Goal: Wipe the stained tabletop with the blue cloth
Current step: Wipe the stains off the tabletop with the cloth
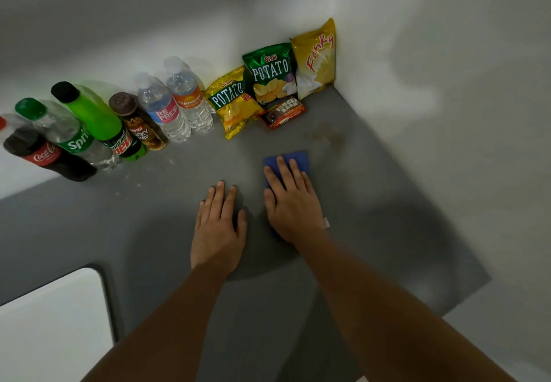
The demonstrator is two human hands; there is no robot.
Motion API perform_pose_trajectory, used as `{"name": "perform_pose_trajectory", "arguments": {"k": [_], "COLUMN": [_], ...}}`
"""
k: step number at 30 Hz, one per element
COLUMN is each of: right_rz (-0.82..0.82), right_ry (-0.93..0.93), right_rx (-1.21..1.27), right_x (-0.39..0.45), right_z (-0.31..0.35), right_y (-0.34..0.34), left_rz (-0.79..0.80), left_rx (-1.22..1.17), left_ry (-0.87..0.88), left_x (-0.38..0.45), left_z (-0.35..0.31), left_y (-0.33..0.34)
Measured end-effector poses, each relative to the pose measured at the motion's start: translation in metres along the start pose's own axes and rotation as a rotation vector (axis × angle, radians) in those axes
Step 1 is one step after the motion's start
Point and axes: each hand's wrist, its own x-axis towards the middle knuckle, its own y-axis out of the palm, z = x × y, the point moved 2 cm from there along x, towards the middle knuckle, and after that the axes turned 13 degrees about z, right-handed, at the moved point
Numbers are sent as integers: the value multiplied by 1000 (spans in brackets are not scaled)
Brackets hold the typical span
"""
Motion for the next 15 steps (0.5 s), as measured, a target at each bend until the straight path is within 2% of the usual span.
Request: {"name": "perform_pose_trajectory", "arguments": {"k": [10, 15], "right_rz": [-48, -64], "right_ry": [184, 268], "right_rx": [35, 54], "right_x": [-26, -71], "right_z": [-47, -36], "right_y": [-7, 16], "left_rz": [-24, -18], "left_rx": [-17, -11], "left_ry": [12, 3], "left_x": [0, 0], "left_z": [-2, -3], "left_y": [-2, -2]}}
